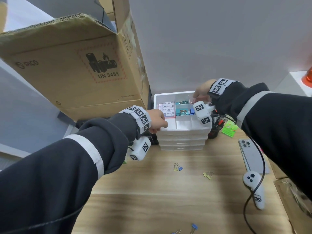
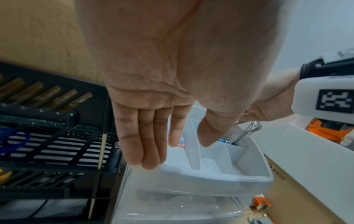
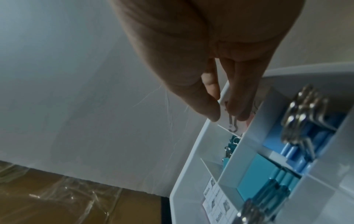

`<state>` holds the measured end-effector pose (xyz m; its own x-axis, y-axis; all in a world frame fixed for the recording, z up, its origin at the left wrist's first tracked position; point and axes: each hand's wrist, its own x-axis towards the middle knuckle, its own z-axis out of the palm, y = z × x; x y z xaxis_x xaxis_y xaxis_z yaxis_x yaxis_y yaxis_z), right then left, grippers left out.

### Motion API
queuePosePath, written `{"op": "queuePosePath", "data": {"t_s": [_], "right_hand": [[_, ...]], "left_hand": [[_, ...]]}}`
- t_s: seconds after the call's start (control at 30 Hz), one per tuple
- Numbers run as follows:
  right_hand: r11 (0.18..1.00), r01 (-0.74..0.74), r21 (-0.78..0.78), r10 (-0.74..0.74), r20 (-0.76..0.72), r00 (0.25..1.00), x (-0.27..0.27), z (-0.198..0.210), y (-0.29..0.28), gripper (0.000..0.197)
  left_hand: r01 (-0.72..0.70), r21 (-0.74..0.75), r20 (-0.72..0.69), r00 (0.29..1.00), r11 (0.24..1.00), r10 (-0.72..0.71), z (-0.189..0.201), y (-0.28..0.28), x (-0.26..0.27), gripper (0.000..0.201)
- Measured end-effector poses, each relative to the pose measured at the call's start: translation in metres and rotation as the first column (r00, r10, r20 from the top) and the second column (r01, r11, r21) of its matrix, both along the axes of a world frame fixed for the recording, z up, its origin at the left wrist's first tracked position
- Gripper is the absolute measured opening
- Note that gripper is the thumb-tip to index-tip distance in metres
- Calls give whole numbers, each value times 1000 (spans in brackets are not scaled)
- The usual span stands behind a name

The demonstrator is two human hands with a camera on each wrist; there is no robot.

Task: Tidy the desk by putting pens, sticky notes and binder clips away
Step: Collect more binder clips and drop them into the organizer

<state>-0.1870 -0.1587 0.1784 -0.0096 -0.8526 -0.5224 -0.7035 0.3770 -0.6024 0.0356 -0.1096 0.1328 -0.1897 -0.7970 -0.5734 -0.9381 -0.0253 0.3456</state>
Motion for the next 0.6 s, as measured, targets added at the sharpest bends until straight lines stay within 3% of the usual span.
{"op": "queuePosePath", "data": {"t_s": [0.03,0.17,0.33,0.43,0.5,0.6], "right_hand": [[994,112,6,-112,134,985,-4,0,3,10],[974,228,-2,-223,201,954,-9,-5,11,15],[913,401,78,-405,302,863,-6,-25,16,10],[860,502,93,-470,529,707,-13,-31,30,9],[818,564,113,-511,591,624,-19,-34,42,9],[802,587,108,-505,647,571,-24,-38,64,8]], "left_hand": [[-2,-2,-4,1000,1000,2,1,1,-1,21],[-8,-12,-3,1000,1000,8,2,11,1,23],[-7,-13,27,1000,1000,7,-4,33,7,25],[-3,0,44,999,1000,3,-10,49,10,26],[-1,25,53,999,1000,0,-15,61,12,26],[15,12,68,998,1000,-15,-22,75,13,27]]}}
